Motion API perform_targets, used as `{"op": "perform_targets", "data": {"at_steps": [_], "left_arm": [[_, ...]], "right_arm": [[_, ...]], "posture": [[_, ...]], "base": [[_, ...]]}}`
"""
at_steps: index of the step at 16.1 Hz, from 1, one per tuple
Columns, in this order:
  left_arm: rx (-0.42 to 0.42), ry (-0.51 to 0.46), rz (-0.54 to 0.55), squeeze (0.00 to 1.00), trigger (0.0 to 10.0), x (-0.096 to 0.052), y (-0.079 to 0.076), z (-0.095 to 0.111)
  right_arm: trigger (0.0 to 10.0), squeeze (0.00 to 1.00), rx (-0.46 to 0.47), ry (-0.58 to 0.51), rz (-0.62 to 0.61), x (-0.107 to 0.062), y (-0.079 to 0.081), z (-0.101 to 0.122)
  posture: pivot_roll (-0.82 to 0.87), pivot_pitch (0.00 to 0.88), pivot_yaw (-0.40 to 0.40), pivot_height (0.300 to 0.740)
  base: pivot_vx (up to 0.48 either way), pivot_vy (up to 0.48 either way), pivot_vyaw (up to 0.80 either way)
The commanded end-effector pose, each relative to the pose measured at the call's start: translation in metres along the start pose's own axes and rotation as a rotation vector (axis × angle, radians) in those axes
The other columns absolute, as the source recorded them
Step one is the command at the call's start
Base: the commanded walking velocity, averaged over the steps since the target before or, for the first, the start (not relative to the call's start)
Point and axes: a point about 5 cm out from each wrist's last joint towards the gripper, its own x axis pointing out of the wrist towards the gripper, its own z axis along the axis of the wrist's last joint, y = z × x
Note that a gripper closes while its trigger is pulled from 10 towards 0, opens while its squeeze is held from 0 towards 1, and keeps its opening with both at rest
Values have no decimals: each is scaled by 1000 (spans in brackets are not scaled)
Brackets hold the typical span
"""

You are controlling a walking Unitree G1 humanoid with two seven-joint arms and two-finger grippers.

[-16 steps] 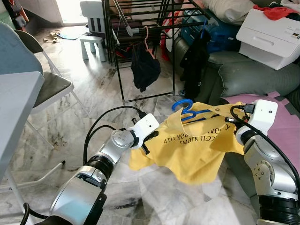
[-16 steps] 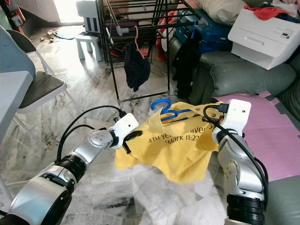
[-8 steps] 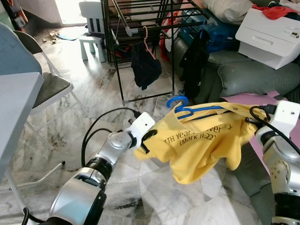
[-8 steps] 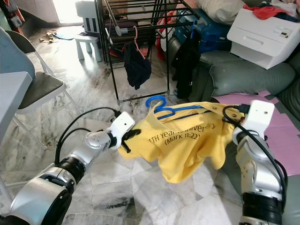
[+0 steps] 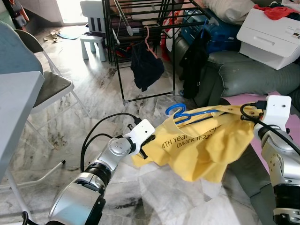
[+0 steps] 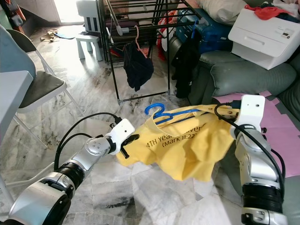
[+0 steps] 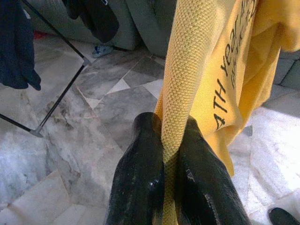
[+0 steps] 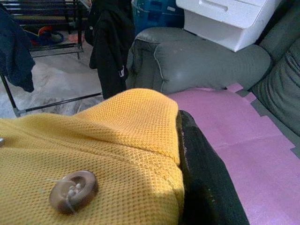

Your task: Hang hanger

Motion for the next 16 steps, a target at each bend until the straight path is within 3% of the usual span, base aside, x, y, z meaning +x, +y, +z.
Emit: {"op": "perform_targets", "data": {"at_steps": [1, 14, 15, 16], "left_arm": [[-5, 4, 52, 0, 10000, -4, 9, -2], [-5, 4, 52, 0, 10000, -4, 9, -2], [-265, -29, 139, 0, 10000, 10, -9, 6], [-431, -39, 167, 0, 10000, 15, -18, 8]], "right_arm": [[0, 0, -11, -22, -42, 1, -9, 7], [0, 0, -11, -22, -42, 1, -9, 7], [0, 0, 86, 10, 123, -5, 68, -9], [0, 0, 132, 34, 214, -16, 102, -18]], "posture": [[-40, 0, -44, 740], [-40, 0, -44, 740], [-41, 0, -17, 740], [-41, 0, -16, 740]], "base": [[0, 0, 0], [0, 0, 0], [0, 0, 0], [0, 0, 0]]}}
